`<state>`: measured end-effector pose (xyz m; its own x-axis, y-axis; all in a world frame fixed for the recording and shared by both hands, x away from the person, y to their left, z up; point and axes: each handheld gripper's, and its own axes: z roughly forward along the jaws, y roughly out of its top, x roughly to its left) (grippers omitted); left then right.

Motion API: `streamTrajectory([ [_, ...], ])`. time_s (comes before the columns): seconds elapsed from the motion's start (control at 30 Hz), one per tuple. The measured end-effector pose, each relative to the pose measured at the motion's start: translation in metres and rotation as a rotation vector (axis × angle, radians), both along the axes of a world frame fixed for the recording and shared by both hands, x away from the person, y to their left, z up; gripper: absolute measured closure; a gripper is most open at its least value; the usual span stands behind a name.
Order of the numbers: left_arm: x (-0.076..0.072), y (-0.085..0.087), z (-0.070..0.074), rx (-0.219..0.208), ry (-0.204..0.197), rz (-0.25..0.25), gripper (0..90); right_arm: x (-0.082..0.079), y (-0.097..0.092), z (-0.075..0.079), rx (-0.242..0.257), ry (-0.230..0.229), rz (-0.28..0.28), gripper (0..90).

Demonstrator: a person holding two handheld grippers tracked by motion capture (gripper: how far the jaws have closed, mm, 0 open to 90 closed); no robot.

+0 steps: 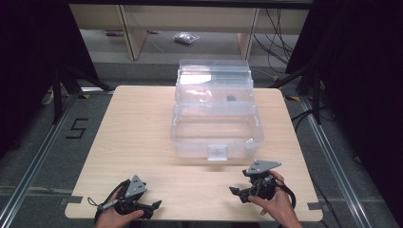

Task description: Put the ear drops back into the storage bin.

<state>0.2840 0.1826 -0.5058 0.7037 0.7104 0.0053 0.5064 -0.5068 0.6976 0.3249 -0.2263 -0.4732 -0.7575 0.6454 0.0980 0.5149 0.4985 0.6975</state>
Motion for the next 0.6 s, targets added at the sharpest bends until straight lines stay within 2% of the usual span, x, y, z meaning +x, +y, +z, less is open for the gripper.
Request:
streamTrajectory([
  [0.03, 0.0, 0.0, 0.0, 0.0, 0.0, 0.0, 15.8, -0.002, -0.001, -0.001, -0.003, 0.008, -0.018, 19.9],
  [0.07, 0.0, -0.001, 0.0, -0.008, 0.001, 0.001, 15.8, -0.004, -0.003, -0.001, -0.015, 0.016, -0.009, 19.9],
  [0.1, 0.0, 0.001, 0.001, 0.013, 0.007, -0.018, 15.8, -0.004, -0.004, -0.002, -0.017, 0.019, -0.006, 19.9],
  [0.13, 0.0, 0.001, 0.001, 0.009, 0.006, -0.016, 15.8, -0.005, -0.005, -0.003, -0.019, 0.025, -0.002, 19.9],
  [0.17, 0.001, 0.002, 0.002, 0.035, 0.007, -0.029, 15.9, -0.006, -0.007, -0.005, -0.018, 0.03, 0.003, 19.9],
  [0.2, 0.001, 0.002, 0.002, 0.034, 0.006, -0.029, 15.9, -0.009, -0.007, -0.006, -0.015, 0.043, -0.017, 19.9],
  [0.23, 0.0, 0.001, 0.001, 0.008, 0.006, -0.016, 15.9, -0.009, -0.009, -0.008, -0.019, 0.038, -0.005, 19.9],
  [0.27, 0.0, 0.001, 0.001, 0.01, 0.008, -0.016, 15.8, -0.01, -0.009, -0.01, -0.006, 0.039, -0.009, 19.9],
  [0.3, 0.0, 0.001, 0.001, 0.01, 0.006, -0.016, 15.8, -0.011, -0.01, -0.009, -0.027, 0.042, -0.014, 19.9],
  [0.4, 0.0, 0.001, 0.001, 0.01, 0.006, -0.017, 15.8, -0.013, -0.01, -0.013, -0.018, 0.044, -0.025, 19.9],
  [0.43, 0.0, 0.002, 0.002, 0.028, 0.006, -0.025, 15.8, -0.014, -0.011, -0.011, -0.029, 0.072, -0.027, 19.9],
  [0.47, 0.001, 0.002, 0.002, 0.036, 0.006, -0.03, 15.9, -0.013, -0.011, -0.012, -0.029, 0.058, -0.022, 19.9],
  [0.5, 0.0, 0.002, 0.002, 0.024, 0.007, -0.024, 15.8, -0.014, -0.011, -0.012, -0.032, 0.06, -0.022, 19.9],
  [0.53, 0.0, 0.001, 0.001, 0.009, 0.006, -0.016, 15.8, -0.013, -0.012, -0.013, -0.038, 0.042, -0.011, 19.9],
  [0.57, 0.0, 0.0, 0.001, 0.009, 0.005, -0.014, 15.8, -0.012, -0.012, -0.013, -0.04, 0.044, -0.005, 19.9],
  [0.6, 0.0, 0.0, 0.0, -0.002, 0.002, -0.003, 15.8, -0.015, -0.011, -0.012, -0.03, 0.08, -0.04, 19.8],
])
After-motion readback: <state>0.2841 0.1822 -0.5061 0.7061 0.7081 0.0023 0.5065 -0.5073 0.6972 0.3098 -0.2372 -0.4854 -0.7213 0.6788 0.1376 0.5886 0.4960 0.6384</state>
